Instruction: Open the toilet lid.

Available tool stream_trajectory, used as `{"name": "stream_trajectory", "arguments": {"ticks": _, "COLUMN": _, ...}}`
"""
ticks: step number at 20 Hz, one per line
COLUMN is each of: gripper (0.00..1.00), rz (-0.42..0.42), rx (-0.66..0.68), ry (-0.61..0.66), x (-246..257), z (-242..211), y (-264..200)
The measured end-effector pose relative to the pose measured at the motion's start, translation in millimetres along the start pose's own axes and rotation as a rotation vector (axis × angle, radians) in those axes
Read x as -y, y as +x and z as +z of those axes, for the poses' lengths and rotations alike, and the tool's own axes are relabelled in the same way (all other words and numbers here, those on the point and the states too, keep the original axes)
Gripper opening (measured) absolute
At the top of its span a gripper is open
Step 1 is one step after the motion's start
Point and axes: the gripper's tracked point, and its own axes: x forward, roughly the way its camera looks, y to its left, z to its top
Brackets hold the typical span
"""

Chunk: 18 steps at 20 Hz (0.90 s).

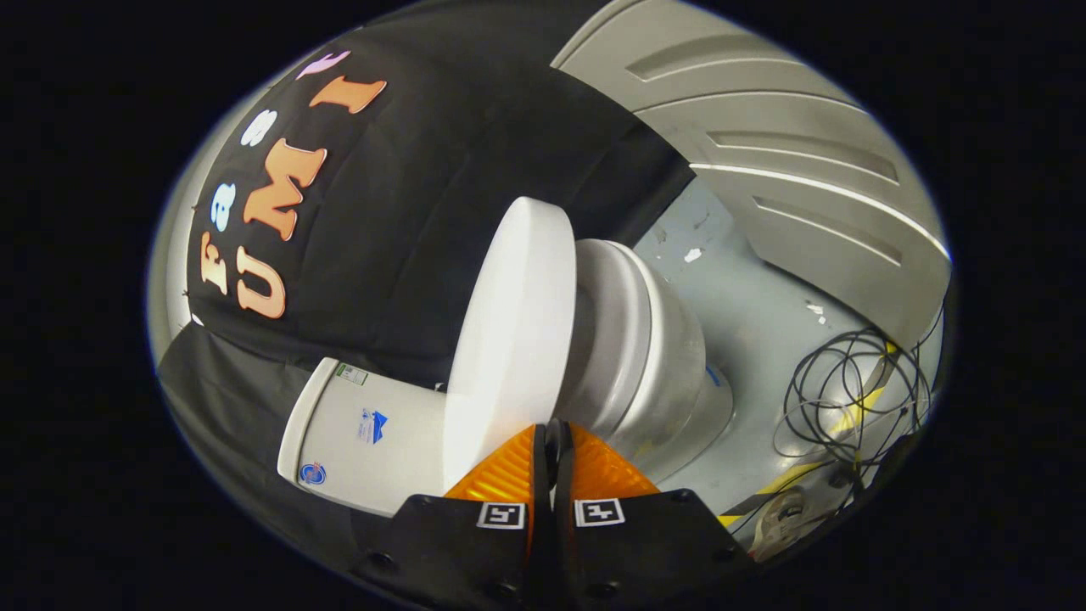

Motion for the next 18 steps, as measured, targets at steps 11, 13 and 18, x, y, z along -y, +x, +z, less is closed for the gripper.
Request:
{"name": "stream_trajectory", "arguments": {"ticks": 11, "gripper": 0.08, "rz": -0.053, "rx": 0.056, "ry": -0.175, "x": -37, "z": 14, "y": -9}}
{"name": "stream_trajectory", "arguments": {"ticks": 13, "gripper": 0.08, "rz": -0.055, "rx": 0.075, "ry": -0.226, "x": -50, "z": 18, "y": -14}}
{"name": "stream_trajectory", "arguments": {"ticks": 18, "gripper": 0.08, "rz": -0.069, "rx": 0.111, "ry": -0.32, "x": -77, "z": 23, "y": -19}}
